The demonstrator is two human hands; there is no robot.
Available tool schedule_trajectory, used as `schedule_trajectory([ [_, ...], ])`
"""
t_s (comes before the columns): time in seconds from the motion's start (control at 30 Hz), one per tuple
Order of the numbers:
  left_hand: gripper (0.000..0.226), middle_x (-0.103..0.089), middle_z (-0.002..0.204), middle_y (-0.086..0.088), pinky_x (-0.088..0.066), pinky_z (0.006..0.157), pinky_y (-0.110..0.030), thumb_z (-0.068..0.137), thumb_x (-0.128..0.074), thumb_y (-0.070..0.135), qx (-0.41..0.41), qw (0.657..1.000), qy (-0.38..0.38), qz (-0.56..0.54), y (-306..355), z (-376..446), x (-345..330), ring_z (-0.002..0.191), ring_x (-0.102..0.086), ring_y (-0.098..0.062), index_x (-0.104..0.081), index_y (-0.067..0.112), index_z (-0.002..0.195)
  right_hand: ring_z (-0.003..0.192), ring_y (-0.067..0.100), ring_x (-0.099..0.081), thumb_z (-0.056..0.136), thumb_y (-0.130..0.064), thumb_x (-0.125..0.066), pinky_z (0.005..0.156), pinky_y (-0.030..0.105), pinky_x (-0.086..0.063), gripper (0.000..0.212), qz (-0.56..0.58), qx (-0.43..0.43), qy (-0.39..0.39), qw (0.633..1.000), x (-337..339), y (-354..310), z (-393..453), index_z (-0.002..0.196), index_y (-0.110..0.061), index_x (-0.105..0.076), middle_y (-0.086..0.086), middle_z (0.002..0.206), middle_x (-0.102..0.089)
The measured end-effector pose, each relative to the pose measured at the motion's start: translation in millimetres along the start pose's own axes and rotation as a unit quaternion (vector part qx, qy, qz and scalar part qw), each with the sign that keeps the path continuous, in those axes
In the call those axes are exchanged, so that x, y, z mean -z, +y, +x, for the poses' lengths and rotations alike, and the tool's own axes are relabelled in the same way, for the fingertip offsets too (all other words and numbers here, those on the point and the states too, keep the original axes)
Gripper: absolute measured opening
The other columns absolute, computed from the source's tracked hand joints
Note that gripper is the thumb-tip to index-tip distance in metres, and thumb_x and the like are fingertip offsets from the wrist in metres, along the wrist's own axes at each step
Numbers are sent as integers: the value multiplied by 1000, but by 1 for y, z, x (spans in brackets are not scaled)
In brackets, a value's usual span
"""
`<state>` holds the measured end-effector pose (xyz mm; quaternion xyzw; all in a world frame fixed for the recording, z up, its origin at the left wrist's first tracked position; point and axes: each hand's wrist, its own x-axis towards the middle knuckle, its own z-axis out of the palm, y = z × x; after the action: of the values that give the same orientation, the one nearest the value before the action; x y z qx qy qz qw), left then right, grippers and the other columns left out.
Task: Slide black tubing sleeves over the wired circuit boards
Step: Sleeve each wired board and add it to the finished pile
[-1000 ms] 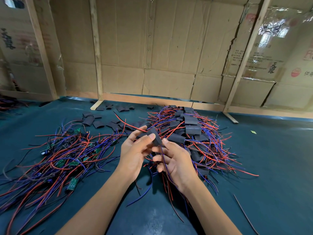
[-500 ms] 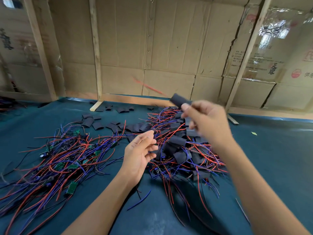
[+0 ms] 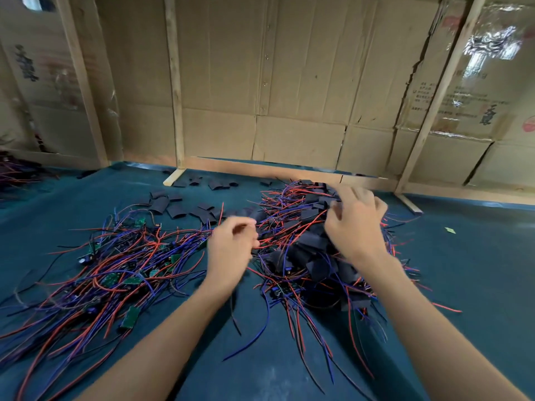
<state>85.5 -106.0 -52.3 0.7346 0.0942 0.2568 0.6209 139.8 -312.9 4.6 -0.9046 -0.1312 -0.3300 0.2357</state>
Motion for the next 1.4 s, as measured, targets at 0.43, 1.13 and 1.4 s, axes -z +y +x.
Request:
schedule_trajectory([
  [0.43,30,-52,80,-7,-50,70,-36,85,-60,24,-32,720,-170,672,9,71,81,77,-55,-32,-37,15,68,88,24,-67,79,-4,-56,88,42,-37,23,114,253,-2,961,-42,-33,-89,89,-14,-74,-5,95,-70],
  [1.13,29,-63,98,-21,-39,80,-48,84,-59,23,-348,680,-5,645,65,55,70,98,-53,-39,-68,-1,97,91,15,-64,77,2,-60,83,40,-47,28,249,158,-10,956,-44,-30,-92,97,-13,-74,-6,96,-72],
  [1.4,24,-59,104,-14,-52,81,-34,94,-59,10,-370,885,102,262,104,50,60,84,-61,-23,-70,8,116,76,9,-62,82,12,-59,70,16,-45,36,376,88,-18,922,-38,-33,-90,103,-11,-76,-3,93,-67],
])
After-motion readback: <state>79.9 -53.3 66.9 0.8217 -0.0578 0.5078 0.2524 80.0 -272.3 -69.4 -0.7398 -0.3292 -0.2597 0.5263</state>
